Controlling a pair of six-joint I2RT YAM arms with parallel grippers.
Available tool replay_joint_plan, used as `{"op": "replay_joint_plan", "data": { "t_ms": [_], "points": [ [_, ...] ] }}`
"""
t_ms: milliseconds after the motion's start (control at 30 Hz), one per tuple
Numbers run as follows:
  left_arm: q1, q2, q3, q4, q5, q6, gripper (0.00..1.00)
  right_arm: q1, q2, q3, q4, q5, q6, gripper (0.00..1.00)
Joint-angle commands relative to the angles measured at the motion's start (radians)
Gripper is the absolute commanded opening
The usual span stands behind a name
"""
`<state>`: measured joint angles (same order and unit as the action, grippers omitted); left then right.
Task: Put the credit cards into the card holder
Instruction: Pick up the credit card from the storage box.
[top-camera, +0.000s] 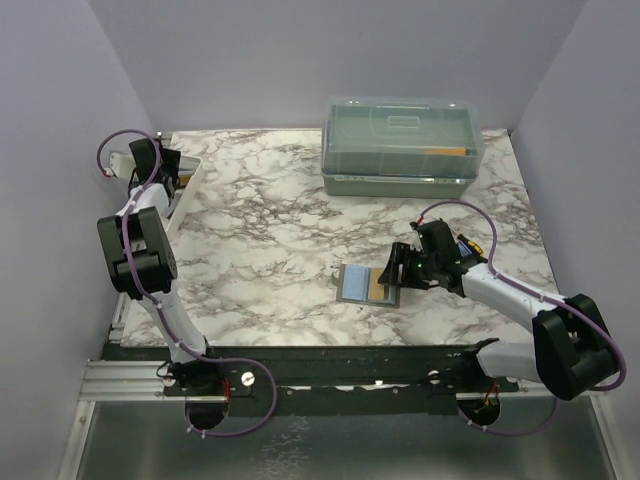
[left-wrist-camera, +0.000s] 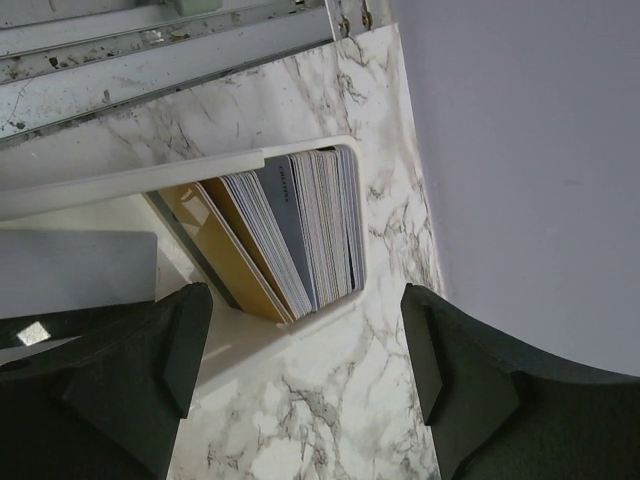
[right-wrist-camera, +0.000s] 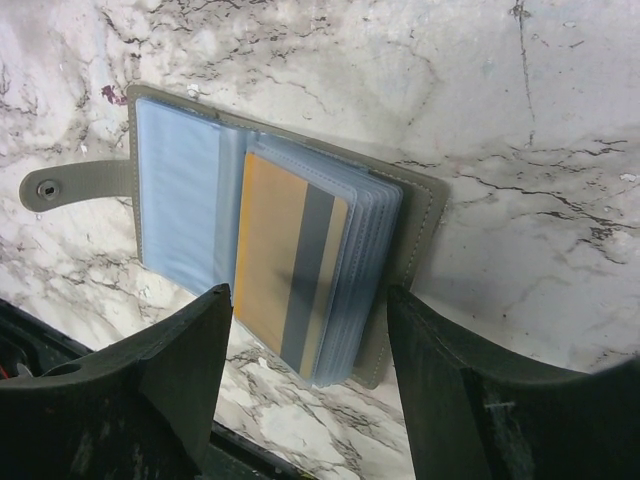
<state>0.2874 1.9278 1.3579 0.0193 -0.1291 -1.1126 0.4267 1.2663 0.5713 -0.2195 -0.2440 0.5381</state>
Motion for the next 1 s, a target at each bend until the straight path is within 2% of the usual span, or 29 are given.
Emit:
{"op": "replay_joint_plan", "data": {
  "t_ms": [0, 100, 267, 667, 967],
  "points": [
    [0.031, 0.058, 0.036, 0.034, -0.019, -0.063, 0.83, 0.006, 0.005, 0.03, -0.024, 0.033, 0.005, 0.67],
    [0.049, 0.077, 0.031, 0.01, -0.019, -0.112, 0.84, 0.006, 0.011, 0.03, -0.021, 0.031, 0.01, 0.67],
    [0.065, 0.128, 0.074, 0.024, 0.043, -0.109, 0.83, 0.006, 0.019, 0.03, -0.022, 0.032, 0.013, 0.66],
    [0.065, 0.217, 0.132, 0.067, 0.16, -0.163, 0.75, 0.006, 0.023, 0.041, -0.03, 0.03, 0.01, 0.66],
    [0.064, 0.207, 0.138, 0.095, 0.163, -0.155, 0.55, 0.006, 0.028, 0.041, -0.023, 0.027, 0.01, 0.66]
  ]
}}
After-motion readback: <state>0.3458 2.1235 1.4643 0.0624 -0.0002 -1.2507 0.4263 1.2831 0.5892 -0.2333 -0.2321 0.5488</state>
